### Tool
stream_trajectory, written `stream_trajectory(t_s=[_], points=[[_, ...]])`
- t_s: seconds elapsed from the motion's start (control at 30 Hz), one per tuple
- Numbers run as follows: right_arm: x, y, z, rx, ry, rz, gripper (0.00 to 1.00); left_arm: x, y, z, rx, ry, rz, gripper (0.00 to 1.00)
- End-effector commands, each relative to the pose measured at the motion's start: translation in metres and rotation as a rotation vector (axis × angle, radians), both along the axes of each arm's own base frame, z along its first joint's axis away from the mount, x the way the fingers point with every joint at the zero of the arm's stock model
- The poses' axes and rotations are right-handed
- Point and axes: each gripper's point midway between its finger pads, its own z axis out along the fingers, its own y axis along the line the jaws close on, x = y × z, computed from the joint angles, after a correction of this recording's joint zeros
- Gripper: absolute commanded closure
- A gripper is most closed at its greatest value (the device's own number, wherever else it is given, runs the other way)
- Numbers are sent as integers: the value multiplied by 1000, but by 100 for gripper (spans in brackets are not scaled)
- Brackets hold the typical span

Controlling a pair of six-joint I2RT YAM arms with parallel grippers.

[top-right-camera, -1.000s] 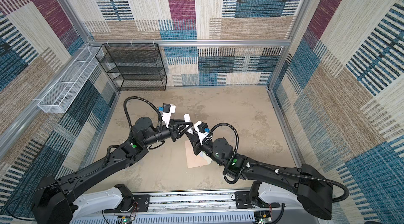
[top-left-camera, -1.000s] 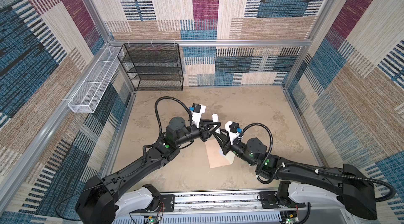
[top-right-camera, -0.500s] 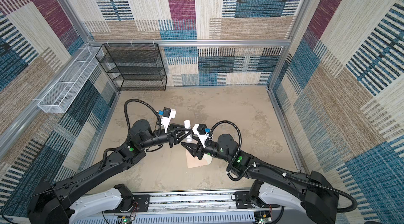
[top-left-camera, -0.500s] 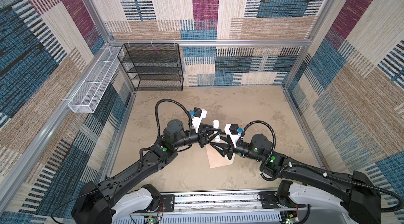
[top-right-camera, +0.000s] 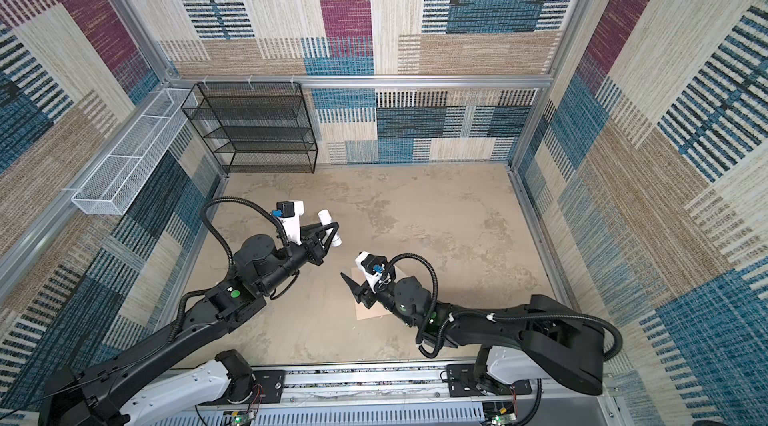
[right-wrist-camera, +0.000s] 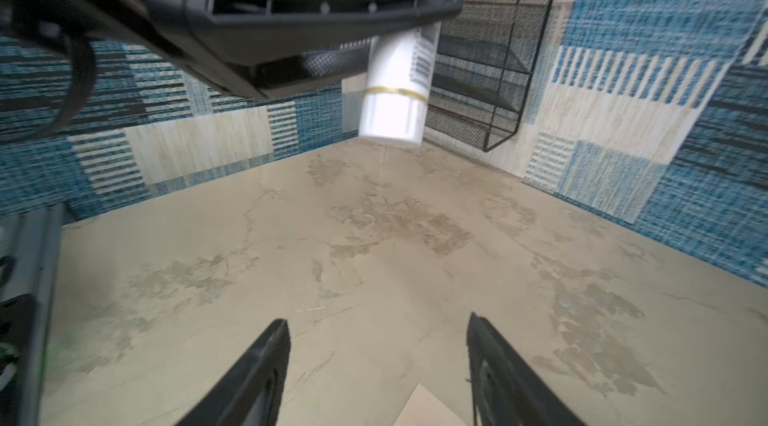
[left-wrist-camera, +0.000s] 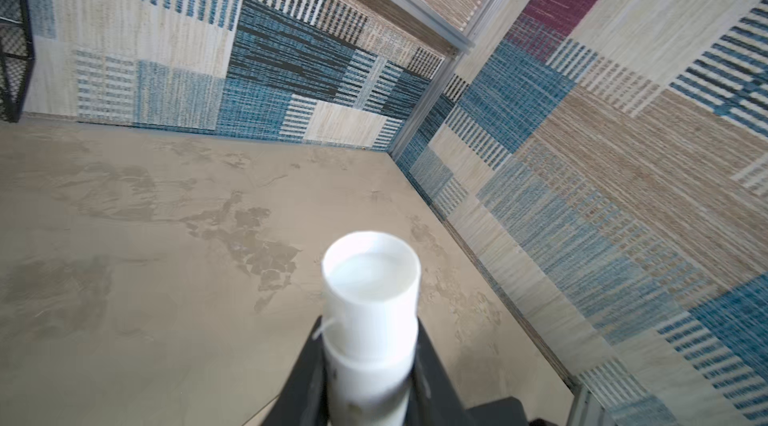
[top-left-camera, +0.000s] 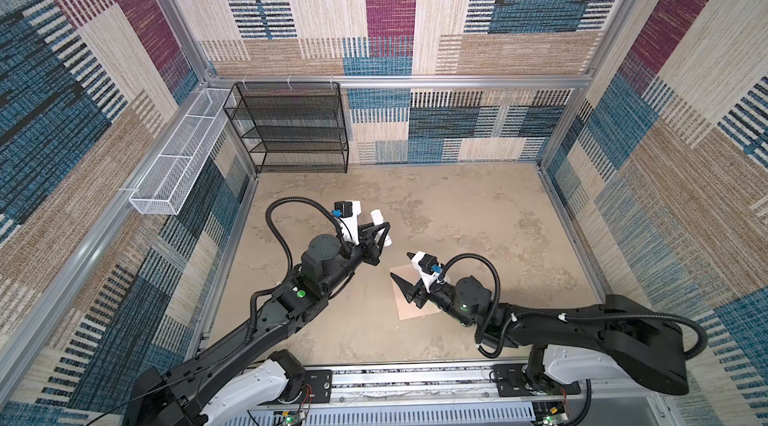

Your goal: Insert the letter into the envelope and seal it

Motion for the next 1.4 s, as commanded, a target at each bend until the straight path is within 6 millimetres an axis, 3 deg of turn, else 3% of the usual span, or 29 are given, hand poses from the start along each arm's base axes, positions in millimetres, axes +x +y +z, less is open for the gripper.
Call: stream_trajectory(t_s=[0.0, 0.27, 0.5, 0.93, 1.1, 1.37], points=[[20, -15, 45, 140, -145, -198, 30, 12, 15, -1, -25, 20, 124, 100], [38, 11, 45, 117, -203, -251, 32, 16, 13, -6, -58, 56, 156, 100], [46, 33, 44, 84, -219, -249, 39, 17, 9, -7, -75, 65, 149, 100], [50, 40, 39, 55, -214, -251, 54, 16, 7, -7, -74, 63, 139, 100], [50, 41, 37, 49, -209, -247, 67, 16, 7, -6, -66, 60, 139, 100], [48, 44, 39, 48, -208, -231, 73, 16, 4, -9, -56, 66, 130, 100]])
